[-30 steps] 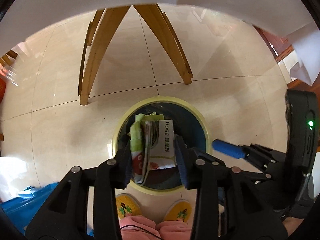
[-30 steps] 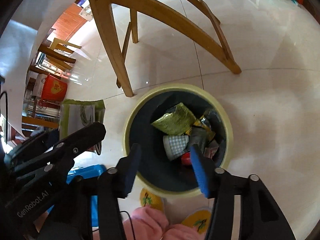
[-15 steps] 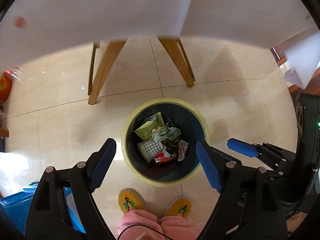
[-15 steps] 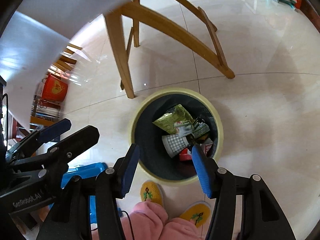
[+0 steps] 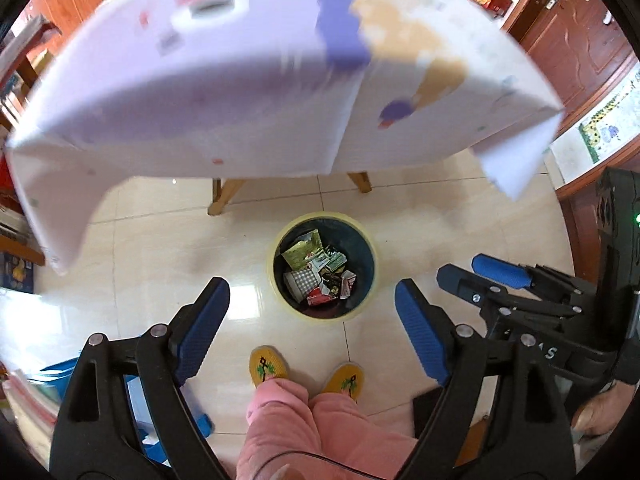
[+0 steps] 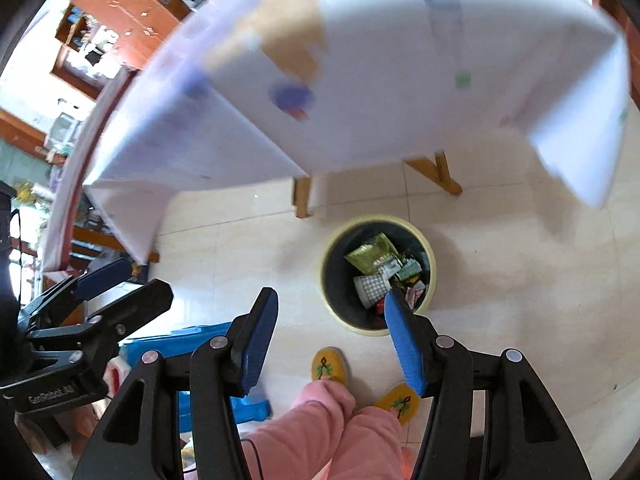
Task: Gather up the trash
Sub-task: 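Raise both open tools back up toward the table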
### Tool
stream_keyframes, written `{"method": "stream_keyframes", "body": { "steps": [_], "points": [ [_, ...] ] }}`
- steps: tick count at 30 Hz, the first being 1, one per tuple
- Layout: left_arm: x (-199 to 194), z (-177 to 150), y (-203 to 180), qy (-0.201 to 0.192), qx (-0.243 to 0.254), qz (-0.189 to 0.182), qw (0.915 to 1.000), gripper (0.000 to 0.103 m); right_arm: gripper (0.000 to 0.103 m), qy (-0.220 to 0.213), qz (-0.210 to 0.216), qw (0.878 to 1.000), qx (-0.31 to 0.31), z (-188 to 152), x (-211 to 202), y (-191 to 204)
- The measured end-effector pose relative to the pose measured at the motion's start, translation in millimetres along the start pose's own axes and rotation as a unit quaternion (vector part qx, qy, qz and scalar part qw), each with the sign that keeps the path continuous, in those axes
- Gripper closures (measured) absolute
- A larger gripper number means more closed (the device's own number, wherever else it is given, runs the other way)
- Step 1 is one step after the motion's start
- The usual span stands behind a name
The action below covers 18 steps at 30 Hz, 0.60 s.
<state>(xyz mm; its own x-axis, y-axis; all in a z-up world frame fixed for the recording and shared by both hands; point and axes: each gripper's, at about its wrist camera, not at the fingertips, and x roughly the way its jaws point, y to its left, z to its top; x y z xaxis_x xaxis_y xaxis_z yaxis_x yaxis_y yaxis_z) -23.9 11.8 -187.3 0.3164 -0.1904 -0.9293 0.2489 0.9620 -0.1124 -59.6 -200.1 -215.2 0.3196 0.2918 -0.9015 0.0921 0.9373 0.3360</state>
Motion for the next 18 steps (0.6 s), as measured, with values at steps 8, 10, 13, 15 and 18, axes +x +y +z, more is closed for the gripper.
{"method": "stream_keyframes", "body": {
  "steps": [8,10,13,15,18],
  "points": [
    [-107,13,-19,-0.03,0.031,-0.009,0.999,0.019,0.036,-0.067,0.003,0.997,-0.038,11,-131,44],
    [-130,17,-23,-0.048,0.039,-0.007,0.9981,0.019,0.036,-0.087,0.002,0.995,-0.045,14,-162,51],
    [-172,28,-27,-0.086,0.049,-0.001,0.9951,0.02,0.036,-0.113,0.005,0.992,-0.059,17,-196,59],
    [-195,35,-29,-0.112,0.048,0.009,0.9925,0.019,0.035,-0.132,0.001,0.989,-0.072,18,-219,67],
    [-226,46,-29,-0.144,0.036,0.013,0.9888,0.019,0.032,-0.158,-0.002,0.984,-0.087,20,-248,78]
  ]
}}
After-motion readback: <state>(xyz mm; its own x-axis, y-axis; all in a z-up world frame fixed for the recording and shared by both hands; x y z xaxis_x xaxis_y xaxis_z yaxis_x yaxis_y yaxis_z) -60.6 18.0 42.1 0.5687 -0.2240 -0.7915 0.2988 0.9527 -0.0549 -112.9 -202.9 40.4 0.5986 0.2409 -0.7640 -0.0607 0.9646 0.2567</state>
